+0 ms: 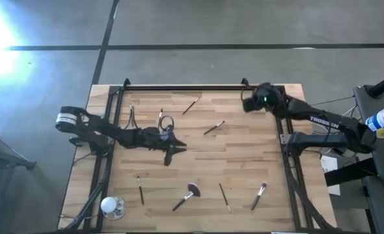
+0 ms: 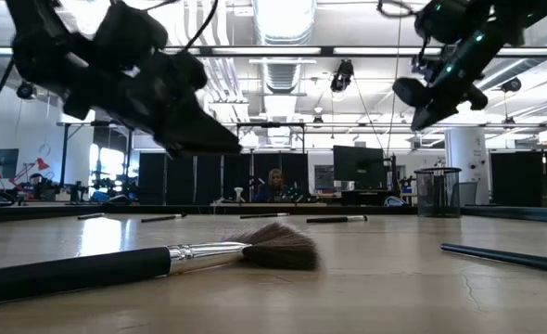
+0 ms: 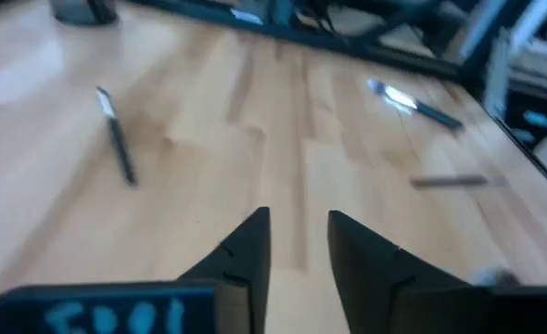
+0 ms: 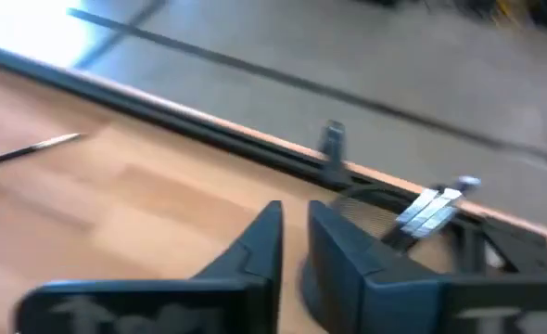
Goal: Put items in baskets/containers
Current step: Put the eyeshadow brush into the pen holder
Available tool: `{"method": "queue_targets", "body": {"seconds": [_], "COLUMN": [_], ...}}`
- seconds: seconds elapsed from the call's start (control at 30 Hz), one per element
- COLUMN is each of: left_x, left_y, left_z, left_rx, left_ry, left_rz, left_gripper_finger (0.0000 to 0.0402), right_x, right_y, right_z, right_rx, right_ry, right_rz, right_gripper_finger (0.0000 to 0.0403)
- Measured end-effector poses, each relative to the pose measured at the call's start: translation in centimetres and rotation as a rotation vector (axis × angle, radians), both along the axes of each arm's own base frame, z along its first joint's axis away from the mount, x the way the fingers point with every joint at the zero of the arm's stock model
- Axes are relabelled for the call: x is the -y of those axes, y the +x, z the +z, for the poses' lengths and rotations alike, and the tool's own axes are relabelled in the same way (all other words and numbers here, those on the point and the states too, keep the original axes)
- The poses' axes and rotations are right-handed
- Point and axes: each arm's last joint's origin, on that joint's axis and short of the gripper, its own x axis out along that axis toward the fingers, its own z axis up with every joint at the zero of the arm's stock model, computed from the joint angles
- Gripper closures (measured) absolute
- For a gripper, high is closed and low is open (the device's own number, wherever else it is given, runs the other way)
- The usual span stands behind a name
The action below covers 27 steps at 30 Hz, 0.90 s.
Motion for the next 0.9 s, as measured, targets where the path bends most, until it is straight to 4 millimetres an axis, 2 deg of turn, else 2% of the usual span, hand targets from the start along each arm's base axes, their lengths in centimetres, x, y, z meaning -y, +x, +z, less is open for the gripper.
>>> {"method": "queue_targets", "body": {"seconds": [0.1, 0.23, 0.43, 0.7, 0.9], "left_x": [1.5, 3.7, 6.6, 8.4, 9.5], "left_y": [-1.0, -2.9, -6.2, -8.7, -9.3], "left_z": [0.7, 1.4, 2.3, 4.2, 4.9], "left_rx": [-0.057, -0.188, -0.414, -0.716, -0.926], "left_ry": [0.000, -0.027, -0.074, -0.212, -0.326], "left_rz": [-0.025, -0.008, 0.140, 0.382, 0.523], "left_gripper_finger": [0.0342, 0.0388, 0.0397, 0.0396, 0.0382], "right_x": [-2.6, -5.7, -9.0, -10.5, -10.6], "right_y": [1.0, 2.2, 3.3, 4.6, 5.2], "right_z": [-0.7, -1.8, -2.8, -3.0, -3.7], "right_rx": [0.024, 0.057, 0.050, 0.041, 0.000], "right_ry": [-0.061, -0.124, -0.202, -0.220, -0.216], "right_rz": [0.103, 0.227, 0.312, 0.361, 0.365], "right_gripper_finger": [0.0389, 0.0392, 0.0394, 0.0394, 0.0394]}}
